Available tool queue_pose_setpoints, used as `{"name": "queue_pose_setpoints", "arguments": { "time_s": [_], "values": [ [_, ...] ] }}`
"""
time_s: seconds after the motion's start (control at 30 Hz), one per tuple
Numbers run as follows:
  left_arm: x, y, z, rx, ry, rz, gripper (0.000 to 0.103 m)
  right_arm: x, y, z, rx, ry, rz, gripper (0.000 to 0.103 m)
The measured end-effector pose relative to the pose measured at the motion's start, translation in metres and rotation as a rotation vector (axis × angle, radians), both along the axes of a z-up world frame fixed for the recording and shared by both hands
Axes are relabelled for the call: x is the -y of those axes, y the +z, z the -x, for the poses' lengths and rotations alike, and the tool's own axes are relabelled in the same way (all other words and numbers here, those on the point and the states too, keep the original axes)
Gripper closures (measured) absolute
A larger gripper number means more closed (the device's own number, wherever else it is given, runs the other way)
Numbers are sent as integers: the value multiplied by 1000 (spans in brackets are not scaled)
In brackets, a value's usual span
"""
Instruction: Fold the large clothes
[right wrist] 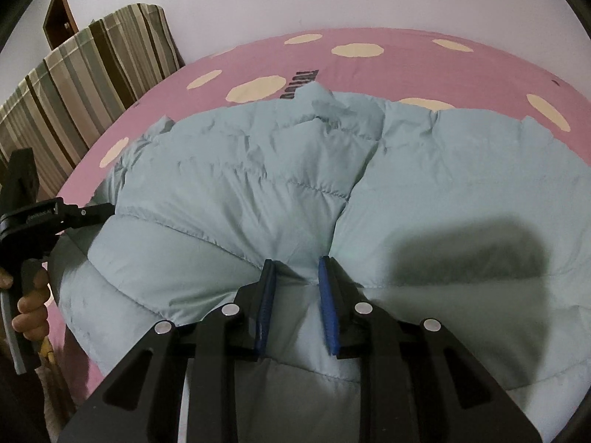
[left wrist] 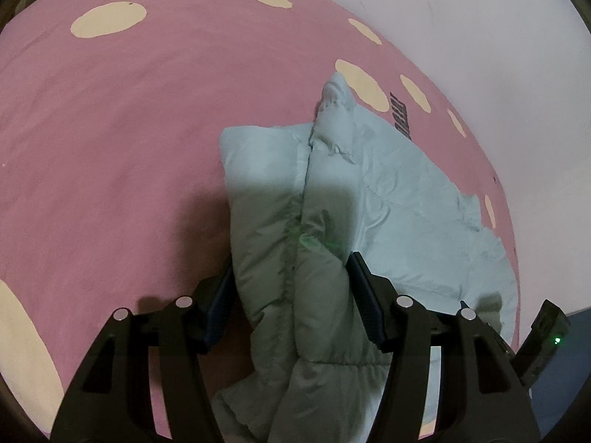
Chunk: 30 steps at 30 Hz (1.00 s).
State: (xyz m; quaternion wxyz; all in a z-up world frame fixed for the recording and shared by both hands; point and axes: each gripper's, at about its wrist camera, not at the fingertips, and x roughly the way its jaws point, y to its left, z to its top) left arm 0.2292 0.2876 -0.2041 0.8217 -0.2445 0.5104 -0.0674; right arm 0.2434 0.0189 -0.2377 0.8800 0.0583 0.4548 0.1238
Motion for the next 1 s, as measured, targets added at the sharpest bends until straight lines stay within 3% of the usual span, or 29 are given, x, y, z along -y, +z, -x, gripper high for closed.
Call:
{"name": "queue_pose_setpoints", "arguments": {
  "time_s": [0.43,0.47,0.53,0.63,0.8,1.0],
  "values": [
    [15,-2,-7,-6,-45,-33,45,-2,-3,-3,-11,-4,12,79],
    [16,-2,-7,-2,-51,-30,48,-2,-3,-2,-10,-5,13,79],
    [17,-2,-8,4,-66,-6,66,-2,-3,-3,-9,-4,15,79],
    [20,3,-6,24,-69,5,79,-4,-4,-2,-3,-3,24,79],
    [43,35,6,90,-67,-100,83,-5,-6,-2,-2,-6,32,79],
    [74,79,15,176,-92,-135,84,-7,-3,1,8,-1,48,80]
  ]
}}
